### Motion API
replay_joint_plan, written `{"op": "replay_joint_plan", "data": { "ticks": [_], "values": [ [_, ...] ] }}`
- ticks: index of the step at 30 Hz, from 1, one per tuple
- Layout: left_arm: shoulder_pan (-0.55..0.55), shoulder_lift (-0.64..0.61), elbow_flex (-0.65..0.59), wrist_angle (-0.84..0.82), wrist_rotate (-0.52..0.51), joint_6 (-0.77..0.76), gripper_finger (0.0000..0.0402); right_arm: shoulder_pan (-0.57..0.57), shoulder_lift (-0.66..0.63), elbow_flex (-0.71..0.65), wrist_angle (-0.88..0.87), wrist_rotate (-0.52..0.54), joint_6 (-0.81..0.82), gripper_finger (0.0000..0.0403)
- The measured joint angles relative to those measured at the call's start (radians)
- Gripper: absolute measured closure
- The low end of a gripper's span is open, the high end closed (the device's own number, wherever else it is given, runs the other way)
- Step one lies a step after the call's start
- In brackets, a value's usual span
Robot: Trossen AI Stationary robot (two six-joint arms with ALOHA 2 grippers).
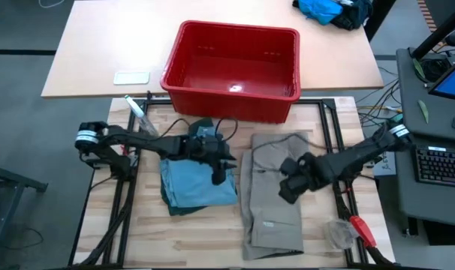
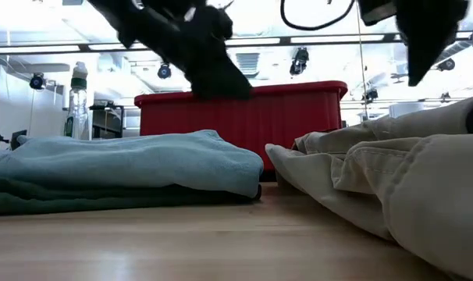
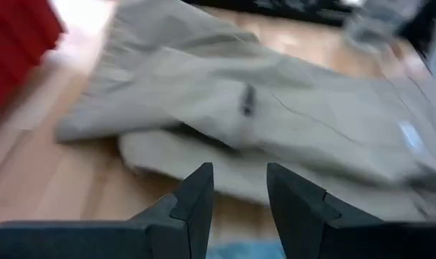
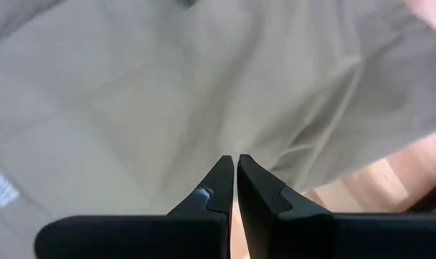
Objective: Fold Laundry from Bin
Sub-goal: Fold the light brown shorts
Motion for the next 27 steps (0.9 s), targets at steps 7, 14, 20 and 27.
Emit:
{"op": "replay_joint_plan", "data": {
  "ticks": [7,14,20,27],
  "values": [
    [0.119,0.118,0.000,0.109,0.000,-0.129,0.0283,-0.238,-0.072,-0.085,0.002,0.001,-0.108,0.0391],
    [0.199,0.230,0.001,0.247,0.068,-0.256,0.0226,-0.416,-0.098,-0.169,0.057,0.001,-0.260,0.0390],
    [0.203,0.309,0.001,0.344,0.073,-0.348,0.0158,-0.445,-0.098,-0.181,0.144,0.000,-0.318,0.0390],
    [0.198,0.337,0.001,0.409,0.119,-0.362,0.0115,-0.445,-0.098,-0.184,0.229,0.052,-0.324,0.0390]
  ]
}}
